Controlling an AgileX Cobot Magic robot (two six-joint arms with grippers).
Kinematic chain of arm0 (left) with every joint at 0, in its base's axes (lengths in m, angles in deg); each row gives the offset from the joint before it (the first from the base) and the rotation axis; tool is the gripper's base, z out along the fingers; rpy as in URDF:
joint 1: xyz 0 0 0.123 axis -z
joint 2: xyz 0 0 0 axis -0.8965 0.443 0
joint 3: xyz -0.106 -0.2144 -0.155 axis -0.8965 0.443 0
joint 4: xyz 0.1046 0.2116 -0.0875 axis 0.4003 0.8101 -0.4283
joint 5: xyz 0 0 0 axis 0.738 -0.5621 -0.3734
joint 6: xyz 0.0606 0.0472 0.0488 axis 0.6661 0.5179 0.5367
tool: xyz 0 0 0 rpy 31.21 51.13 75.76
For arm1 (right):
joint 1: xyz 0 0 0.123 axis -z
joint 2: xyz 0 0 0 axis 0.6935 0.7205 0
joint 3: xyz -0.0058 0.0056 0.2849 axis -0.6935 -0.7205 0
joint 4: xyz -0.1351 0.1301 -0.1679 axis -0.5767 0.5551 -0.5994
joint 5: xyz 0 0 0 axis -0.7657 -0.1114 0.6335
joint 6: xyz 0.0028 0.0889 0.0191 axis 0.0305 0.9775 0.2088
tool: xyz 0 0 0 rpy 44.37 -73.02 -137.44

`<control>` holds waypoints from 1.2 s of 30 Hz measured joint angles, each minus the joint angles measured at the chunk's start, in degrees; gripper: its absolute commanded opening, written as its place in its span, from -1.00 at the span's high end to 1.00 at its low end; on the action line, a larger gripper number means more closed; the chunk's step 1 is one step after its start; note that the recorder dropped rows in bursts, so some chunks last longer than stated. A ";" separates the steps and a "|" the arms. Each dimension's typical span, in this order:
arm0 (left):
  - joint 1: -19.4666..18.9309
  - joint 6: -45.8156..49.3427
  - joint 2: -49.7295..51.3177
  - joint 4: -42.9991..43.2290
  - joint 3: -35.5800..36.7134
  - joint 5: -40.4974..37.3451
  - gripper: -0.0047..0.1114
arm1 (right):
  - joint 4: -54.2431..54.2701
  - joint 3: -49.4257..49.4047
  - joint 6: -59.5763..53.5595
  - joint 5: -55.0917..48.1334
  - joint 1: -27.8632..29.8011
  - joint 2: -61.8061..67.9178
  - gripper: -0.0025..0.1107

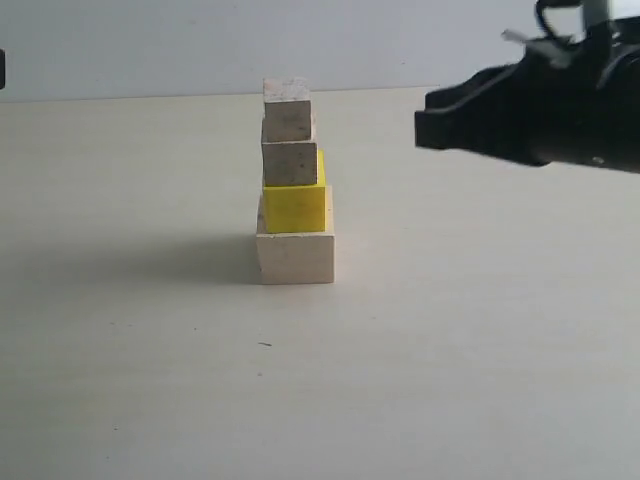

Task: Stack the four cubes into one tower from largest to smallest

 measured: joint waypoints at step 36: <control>0.00 0.23 1.94 1.50 9.83 11.86 0.92 | -2.17 -7.55 -8.80 11.10 0.00 -37.60 0.96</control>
